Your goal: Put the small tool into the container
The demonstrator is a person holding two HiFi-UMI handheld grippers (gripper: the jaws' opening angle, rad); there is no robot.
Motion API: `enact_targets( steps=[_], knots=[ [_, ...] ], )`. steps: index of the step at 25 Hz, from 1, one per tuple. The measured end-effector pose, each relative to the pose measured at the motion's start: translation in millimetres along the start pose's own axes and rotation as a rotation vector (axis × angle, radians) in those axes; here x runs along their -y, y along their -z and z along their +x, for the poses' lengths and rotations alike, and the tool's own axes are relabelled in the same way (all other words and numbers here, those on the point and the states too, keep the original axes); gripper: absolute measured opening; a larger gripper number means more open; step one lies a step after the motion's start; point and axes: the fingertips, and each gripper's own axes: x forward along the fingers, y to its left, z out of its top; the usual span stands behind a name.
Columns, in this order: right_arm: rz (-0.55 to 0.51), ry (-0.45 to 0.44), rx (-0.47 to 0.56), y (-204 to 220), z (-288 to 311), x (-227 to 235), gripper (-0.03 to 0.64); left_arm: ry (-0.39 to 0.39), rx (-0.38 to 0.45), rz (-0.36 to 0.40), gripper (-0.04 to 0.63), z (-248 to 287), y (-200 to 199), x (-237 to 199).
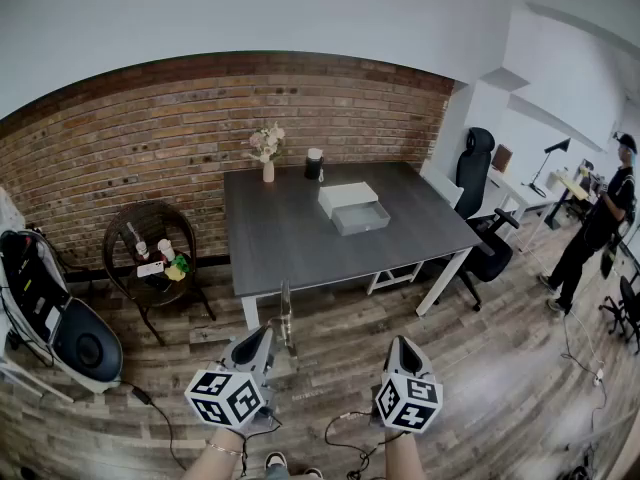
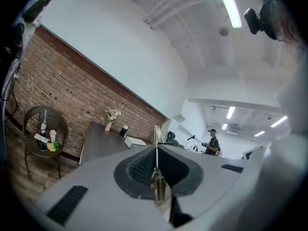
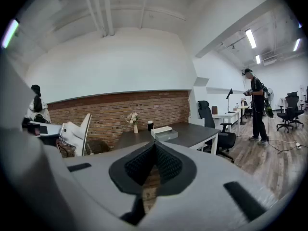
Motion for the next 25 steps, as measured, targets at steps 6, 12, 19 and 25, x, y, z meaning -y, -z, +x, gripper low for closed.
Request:
enact_targets(
  steps=[6, 12, 19, 25],
  knots=[
    [-0.034, -0.008, -0.019, 8.6, -2.1, -8.4, -0.002, -0.011, -0.005, -0.021, 0.009, -4.3, 5.3, -12.4],
    [0.01, 0.001, 0.006, 9.7, 6.5, -14.4, 0.002, -0.003, -0.016, -0.033, 0.009, 0.6, 7.2, -27.1],
    [0.024, 0.045, -0.026, 20.7, 20.2, -26.3, 0.002, 0.025, -0.04, -0.009, 0.009, 5.1, 4.6, -50.5],
    [0.036, 0.082, -0.057, 29.9, 26.4, -23.7, 0.002, 0.029, -0.061, -0.02, 0.009, 18.8, 6.4, -69.4]
  ],
)
